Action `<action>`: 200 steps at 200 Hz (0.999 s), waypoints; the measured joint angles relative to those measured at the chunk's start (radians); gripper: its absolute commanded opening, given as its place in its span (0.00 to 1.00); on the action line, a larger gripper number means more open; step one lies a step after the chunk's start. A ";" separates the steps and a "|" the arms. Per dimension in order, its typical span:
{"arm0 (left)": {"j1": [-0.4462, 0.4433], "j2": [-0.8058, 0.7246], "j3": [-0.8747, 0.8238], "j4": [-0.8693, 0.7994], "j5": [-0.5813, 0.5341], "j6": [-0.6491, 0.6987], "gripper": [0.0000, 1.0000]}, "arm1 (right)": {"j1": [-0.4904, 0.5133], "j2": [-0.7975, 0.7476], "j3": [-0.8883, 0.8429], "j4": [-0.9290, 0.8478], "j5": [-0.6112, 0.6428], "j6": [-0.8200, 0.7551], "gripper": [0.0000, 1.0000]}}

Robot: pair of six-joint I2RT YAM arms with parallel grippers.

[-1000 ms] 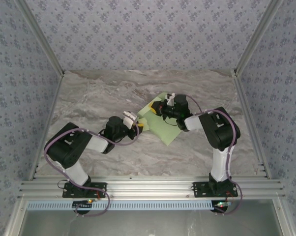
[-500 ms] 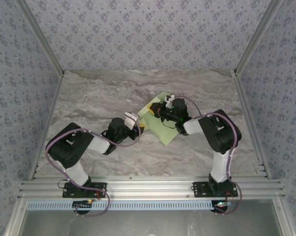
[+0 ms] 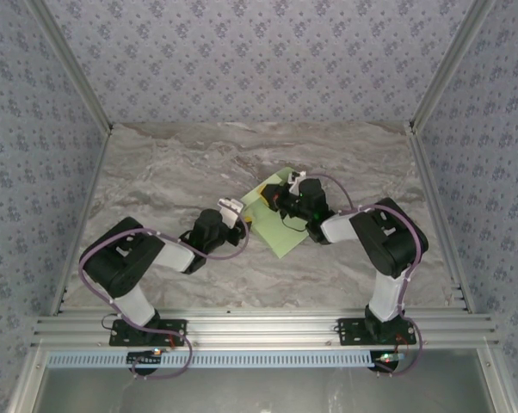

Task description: Fold the paper box

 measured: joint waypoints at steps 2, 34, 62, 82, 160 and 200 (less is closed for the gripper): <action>0.000 0.000 0.000 -0.001 0.000 0.000 0.46 | 0.001 0.000 0.000 0.000 0.002 0.000 0.00; 0.000 0.003 0.000 0.004 0.000 -0.012 0.46 | 0.011 -0.001 -0.009 0.007 0.032 0.004 0.00; -0.003 0.027 -0.014 0.060 -0.002 -0.040 0.45 | 0.026 -0.016 -0.061 0.043 0.097 0.042 0.00; -0.015 0.045 -0.014 0.085 -0.013 -0.058 0.44 | 0.046 -0.034 -0.106 0.076 0.167 0.080 0.00; -0.082 0.129 0.015 0.177 -0.165 -0.085 0.33 | 0.129 -0.120 -0.171 0.037 0.413 0.156 0.00; -0.109 0.129 0.029 0.172 -0.227 -0.098 0.32 | 0.171 -0.197 -0.182 -0.073 0.509 0.176 0.00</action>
